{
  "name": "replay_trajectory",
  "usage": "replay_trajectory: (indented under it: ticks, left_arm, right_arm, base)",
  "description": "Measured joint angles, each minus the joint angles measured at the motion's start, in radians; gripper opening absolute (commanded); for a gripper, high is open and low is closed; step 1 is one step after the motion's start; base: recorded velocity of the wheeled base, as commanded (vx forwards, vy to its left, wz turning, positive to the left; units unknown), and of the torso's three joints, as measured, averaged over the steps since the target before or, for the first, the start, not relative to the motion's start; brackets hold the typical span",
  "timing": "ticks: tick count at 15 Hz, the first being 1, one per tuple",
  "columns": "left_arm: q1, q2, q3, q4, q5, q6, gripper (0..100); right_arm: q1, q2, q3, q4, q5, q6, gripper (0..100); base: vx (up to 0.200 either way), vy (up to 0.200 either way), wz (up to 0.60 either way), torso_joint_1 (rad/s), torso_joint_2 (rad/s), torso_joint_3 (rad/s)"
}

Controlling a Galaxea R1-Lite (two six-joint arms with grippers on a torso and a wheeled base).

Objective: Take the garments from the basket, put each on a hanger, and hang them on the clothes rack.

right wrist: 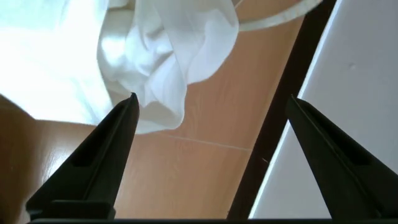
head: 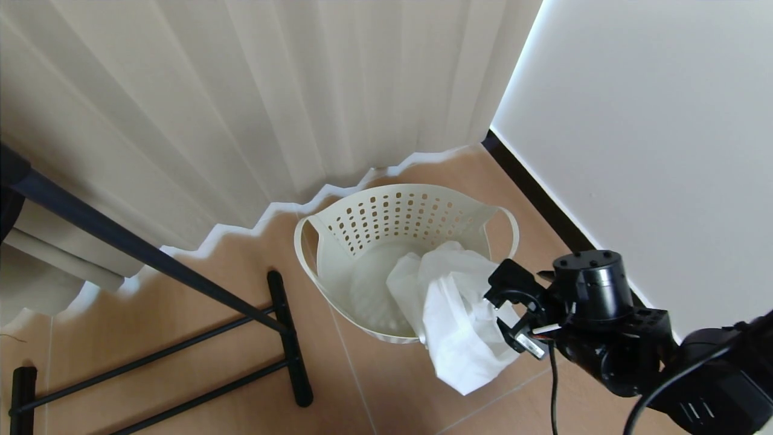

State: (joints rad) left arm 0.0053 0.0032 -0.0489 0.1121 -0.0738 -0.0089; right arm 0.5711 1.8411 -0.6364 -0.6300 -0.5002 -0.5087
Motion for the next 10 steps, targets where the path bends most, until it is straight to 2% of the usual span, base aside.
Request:
replay_trajectory:
  ticks: [4, 10]
  left_arm:
    - [0.0, 0.0, 0.0, 0.0, 0.0, -0.001, 100]
    - [0.0, 0.0, 0.0, 0.0, 0.0, -0.001, 100]
  right_arm:
    - [0.01, 0.119, -0.132, -0.006, -0.009, -0.005, 100]
    - [-0.002, 0.204, -0.243, -0.01, 0.001, -0.004, 100]
  base:
    - [0.0, 0.0, 0.0, 0.0, 0.0, 0.0]
    - [0.0, 0.0, 0.0, 0.0, 0.0, 0.0]
